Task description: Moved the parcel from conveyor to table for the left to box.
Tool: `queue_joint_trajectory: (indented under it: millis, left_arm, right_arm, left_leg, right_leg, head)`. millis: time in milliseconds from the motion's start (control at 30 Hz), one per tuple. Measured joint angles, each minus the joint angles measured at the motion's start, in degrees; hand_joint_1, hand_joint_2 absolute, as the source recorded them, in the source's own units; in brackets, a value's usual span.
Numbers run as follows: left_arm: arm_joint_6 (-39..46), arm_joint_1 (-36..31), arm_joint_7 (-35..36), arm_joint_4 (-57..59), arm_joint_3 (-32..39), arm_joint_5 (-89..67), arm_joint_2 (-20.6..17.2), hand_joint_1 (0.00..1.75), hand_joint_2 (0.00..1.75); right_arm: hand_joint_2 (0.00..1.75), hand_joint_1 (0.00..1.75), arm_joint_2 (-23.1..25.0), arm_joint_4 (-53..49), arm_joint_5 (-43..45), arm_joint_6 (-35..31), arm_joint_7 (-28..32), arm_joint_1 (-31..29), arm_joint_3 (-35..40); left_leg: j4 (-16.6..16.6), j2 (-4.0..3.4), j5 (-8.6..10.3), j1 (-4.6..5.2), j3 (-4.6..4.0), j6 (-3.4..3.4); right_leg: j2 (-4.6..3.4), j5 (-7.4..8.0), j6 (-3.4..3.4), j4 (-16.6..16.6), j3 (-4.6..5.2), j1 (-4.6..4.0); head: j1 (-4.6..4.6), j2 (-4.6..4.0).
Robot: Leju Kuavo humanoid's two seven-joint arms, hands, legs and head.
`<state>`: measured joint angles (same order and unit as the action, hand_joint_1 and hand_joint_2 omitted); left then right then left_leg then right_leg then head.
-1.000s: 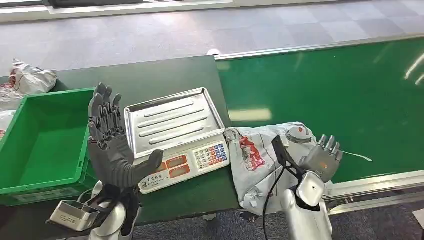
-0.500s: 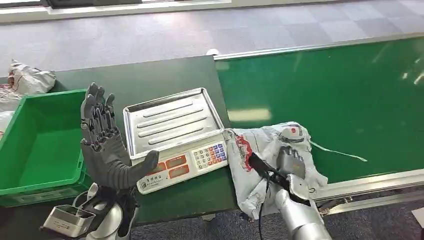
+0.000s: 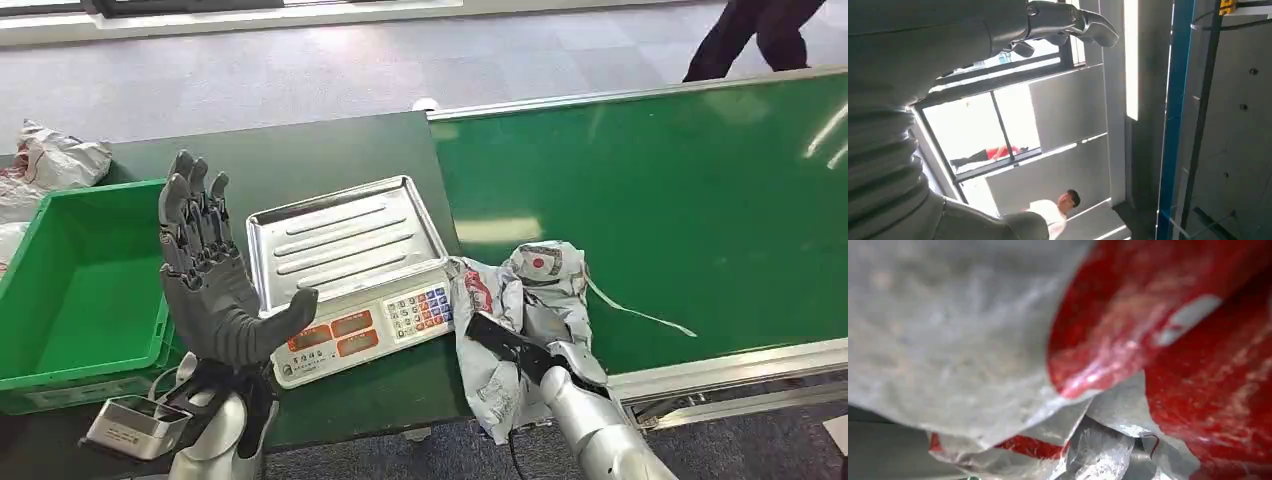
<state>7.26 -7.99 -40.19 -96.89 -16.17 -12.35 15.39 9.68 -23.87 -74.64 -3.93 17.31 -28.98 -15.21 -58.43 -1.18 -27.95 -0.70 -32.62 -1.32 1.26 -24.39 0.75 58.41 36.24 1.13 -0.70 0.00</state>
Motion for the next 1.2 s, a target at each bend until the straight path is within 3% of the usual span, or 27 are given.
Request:
queue_joint_trajectory:
  millis: [533, 633, 700, 767, 900, 1033, 1200]
  left_arm:
    - [-0.2, -0.2, 0.0, 0.7, 0.0, -0.7, 0.0, 0.0, 1.75]
    - [0.0, -0.2, 0.0, 0.7, 0.0, -1.0, 0.0, 0.0, 1.75]
    - [0.2, 0.1, 0.0, 0.6, 0.1, -1.1, -0.1, 0.0, 1.75]
    - [0.2, 0.5, 0.0, 0.3, 0.2, -1.2, -0.1, 0.0, 1.75]
    - [0.2, 1.1, 0.0, 0.3, 0.2, -1.2, -0.1, 0.0, 1.75]
    - [0.2, 1.1, 0.0, 0.6, 0.2, -1.2, -0.1, 0.0, 1.75]
    - [0.2, 1.1, 0.0, 0.7, 0.2, -1.2, 0.0, 0.0, 1.75]
  right_arm:
    - [1.75, 1.75, 0.0, 1.2, 0.2, -3.4, -3.0, -1.5, 0.9]
    - [1.75, 1.75, 0.2, 1.0, 0.6, -8.8, -2.9, -1.4, 1.5]
    - [1.75, 1.75, 0.7, -0.8, 2.4, -16.9, -2.0, -1.0, 1.5]
    - [1.75, 1.75, 1.3, -4.6, 4.7, -23.2, -1.6, -0.1, 1.7]
    - [1.75, 1.75, 3.1, -21.6, 12.2, -34.2, -0.5, 5.5, 3.3]
    - [1.75, 1.75, 6.6, -41.5, 15.6, -36.3, 6.4, 10.8, 2.2]
    - [1.75, 1.75, 8.5, -53.6, 16.2, -36.3, 6.5, 13.7, 1.8]
  left_leg:
    - [0.0, 0.03, 0.0, 0.0, 0.01, 0.0]
    - [0.0, 0.04, 0.0, 0.0, -0.02, 0.0]
    - [0.0, 0.04, 0.0, 0.0, -0.05, 0.0]
    - [0.0, 0.05, 0.0, 0.0, -0.04, 0.0]
    - [0.0, 0.2, 0.0, 0.0, -0.09, 0.0]
    - [0.0, 0.16, -0.01, 0.0, -0.11, 0.0]
    - [0.0, 0.11, -0.02, 0.02, -0.1, 0.0]
  right_leg:
    - [0.01, 0.0, 0.0, 0.0, -0.02, 0.0]
    - [0.02, 0.0, 0.0, 0.0, -0.02, 0.0]
    - [0.02, 0.0, 0.0, 0.0, 0.02, 0.01]
    - [0.02, 0.0, 0.0, 0.0, 0.02, 0.0]
    - [0.16, -0.03, 0.01, 0.0, 0.04, -0.01]
    - [0.1, -0.05, 0.02, 0.0, 0.1, -0.01]
    - [0.1, -0.05, 0.03, 0.0, 0.08, 0.02]
  head:
    - [0.0, 0.0]
    - [0.0, 0.0]
    - [0.0, 0.0]
    - [0.0, 0.0]
    - [0.0, 0.0]
    - [0.0, 0.0]
    - [-0.02, 0.0]
